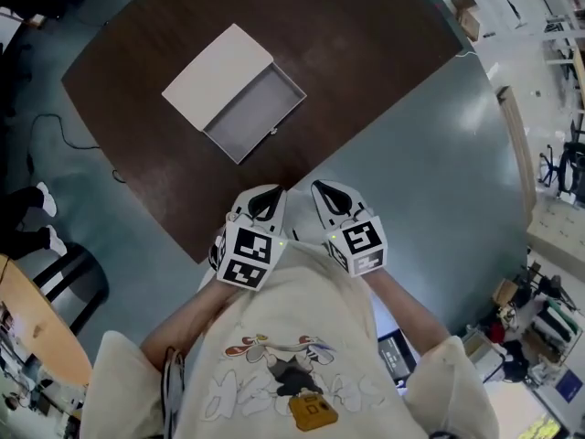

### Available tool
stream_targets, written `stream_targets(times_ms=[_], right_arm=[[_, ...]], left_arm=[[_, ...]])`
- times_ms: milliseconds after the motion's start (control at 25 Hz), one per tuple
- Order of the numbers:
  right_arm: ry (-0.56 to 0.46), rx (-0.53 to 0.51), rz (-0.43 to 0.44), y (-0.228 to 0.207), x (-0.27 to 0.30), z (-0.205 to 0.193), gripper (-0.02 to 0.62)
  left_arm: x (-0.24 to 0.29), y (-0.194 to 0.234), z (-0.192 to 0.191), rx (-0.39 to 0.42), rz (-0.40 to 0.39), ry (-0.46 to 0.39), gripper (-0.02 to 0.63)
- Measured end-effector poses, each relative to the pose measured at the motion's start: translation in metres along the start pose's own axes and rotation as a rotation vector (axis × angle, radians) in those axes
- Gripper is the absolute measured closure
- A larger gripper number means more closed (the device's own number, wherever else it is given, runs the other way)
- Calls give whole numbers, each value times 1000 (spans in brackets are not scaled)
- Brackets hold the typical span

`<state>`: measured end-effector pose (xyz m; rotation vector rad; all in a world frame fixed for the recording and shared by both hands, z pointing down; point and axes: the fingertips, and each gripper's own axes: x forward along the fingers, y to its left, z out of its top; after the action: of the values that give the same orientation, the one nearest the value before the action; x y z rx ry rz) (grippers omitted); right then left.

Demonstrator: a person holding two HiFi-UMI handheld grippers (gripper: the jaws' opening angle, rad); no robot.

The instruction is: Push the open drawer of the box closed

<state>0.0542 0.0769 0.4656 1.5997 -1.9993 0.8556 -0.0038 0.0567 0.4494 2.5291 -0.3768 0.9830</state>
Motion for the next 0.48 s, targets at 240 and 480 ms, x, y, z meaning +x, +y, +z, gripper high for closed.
stream_targets(times_ms=[240,480], right_arm=[[-7,-78,53,1,22,5,586],[-24,-84,115,0,54,4,446]], left_arm=[[-10,20,3,-36,64,-4,601],[-15,24,6,-71,62,-40,600]])
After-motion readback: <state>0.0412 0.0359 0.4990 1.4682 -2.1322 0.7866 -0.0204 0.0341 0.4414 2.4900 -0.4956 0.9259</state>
